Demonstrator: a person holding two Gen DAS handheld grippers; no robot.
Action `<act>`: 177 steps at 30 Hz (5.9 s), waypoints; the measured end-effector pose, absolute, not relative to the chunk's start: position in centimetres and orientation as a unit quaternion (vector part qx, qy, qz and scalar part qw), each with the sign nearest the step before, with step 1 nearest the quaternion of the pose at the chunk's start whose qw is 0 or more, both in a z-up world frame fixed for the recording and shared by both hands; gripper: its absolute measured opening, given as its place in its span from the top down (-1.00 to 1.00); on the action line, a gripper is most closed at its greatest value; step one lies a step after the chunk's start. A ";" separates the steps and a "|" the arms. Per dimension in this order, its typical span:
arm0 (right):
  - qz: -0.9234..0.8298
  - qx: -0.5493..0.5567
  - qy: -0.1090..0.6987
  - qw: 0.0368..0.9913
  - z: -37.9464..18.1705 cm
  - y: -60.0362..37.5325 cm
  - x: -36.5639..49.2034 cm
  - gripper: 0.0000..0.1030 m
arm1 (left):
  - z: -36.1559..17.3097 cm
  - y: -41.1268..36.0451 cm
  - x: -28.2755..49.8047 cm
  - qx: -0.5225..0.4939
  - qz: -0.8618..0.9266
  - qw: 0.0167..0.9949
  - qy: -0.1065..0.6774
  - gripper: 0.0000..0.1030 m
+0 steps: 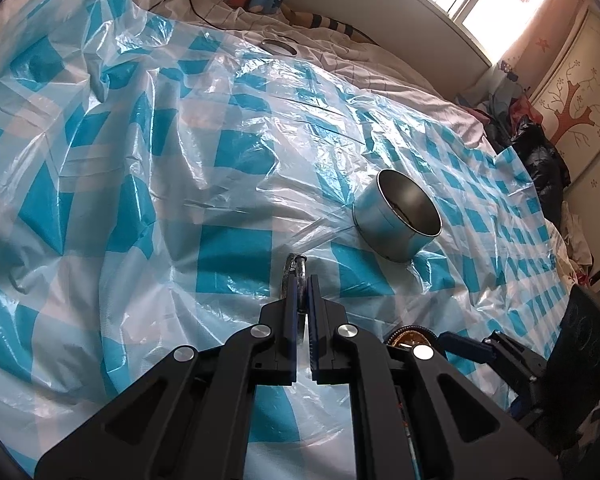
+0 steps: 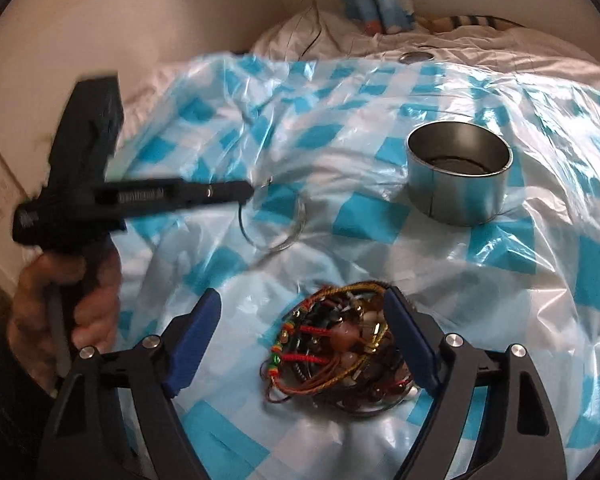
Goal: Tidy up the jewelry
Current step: 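Lift the silver bangle with the left tool while the right tool grasps a beaded bracelet, then carry both bracelets over the silver tin and open both tools to drop them, then grasp the red cord bracelet from the dish with the left tool and lift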
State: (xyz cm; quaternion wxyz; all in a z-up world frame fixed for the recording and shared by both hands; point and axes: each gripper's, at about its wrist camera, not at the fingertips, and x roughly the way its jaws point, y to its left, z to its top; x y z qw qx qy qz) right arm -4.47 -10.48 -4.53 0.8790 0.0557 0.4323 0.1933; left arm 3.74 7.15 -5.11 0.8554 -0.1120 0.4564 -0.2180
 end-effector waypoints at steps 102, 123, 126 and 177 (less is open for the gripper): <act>0.325 0.234 0.313 0.862 -0.9 -15.1 -7.3 0.92 | -5.2 7.5 4.4 -0.159 -0.255 0.832 0.466 0.93; 0.262 0.378 0.240 0.855 2.3 -25.4 -1.8 0.92 | 2.1 -0.5 4.9 -0.090 -0.350 0.848 0.388 0.93; 0.254 0.387 0.242 0.853 1.9 -26.0 -0.2 0.92 | 2.2 -1.6 6.1 -0.092 -0.359 0.845 0.386 0.93; 0.124 0.208 0.428 0.871 0.3 -22.7 -6.1 -0.40 | -6.0 -0.1 2.2 0.028 -0.344 0.764 0.545 0.07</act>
